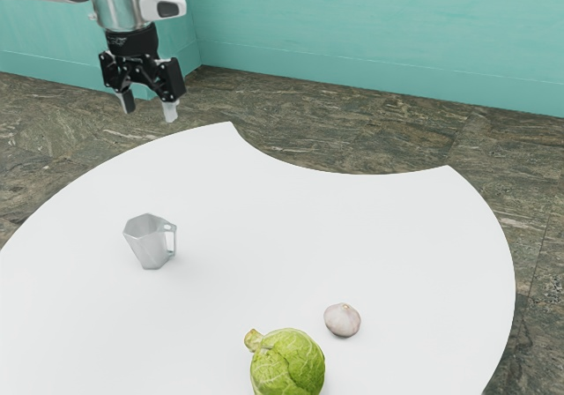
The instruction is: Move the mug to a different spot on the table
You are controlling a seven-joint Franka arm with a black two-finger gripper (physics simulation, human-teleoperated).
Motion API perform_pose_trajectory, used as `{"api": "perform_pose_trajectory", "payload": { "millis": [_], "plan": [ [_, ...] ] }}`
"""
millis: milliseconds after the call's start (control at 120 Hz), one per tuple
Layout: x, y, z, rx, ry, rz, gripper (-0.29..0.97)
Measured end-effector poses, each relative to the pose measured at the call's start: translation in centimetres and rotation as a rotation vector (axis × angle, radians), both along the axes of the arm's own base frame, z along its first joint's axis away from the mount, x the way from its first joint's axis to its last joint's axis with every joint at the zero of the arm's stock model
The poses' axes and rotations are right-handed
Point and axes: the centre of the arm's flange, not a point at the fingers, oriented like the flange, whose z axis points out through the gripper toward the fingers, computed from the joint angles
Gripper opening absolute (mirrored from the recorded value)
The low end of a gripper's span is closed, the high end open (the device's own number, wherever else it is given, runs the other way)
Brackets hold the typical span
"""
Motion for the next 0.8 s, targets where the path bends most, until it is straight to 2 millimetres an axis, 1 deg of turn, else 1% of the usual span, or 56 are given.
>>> {"api": "perform_pose_trajectory", "payload": {
  "millis": [275, 625, 642, 667, 683, 717, 742, 767, 800],
  "plan": [
    [0.6, 0.0, -1.4, 0.000, -0.022, 0.000, 0.68],
    [1.0, 0.0, -1.8, 0.000, -0.042, 0.000, 0.68],
    [3.1, 0.0, -1.5, 0.012, -0.066, -0.004, 0.67],
    [5.2, 1.0, -1.1, 0.038, -0.096, 0.011, 0.67],
    [6.1, 2.6, -0.6, 0.058, -0.118, 0.035, 0.67],
    [7.0, 6.5, 0.6, 0.097, -0.159, 0.091, 0.67],
    [7.2, 8.4, 1.4, 0.121, -0.181, 0.117, 0.67],
    [7.4, 9.5, 1.9, 0.139, -0.197, 0.127, 0.67],
    [7.6, 10.1, 2.2, 0.156, -0.211, 0.128, 0.68]
  ]
}}
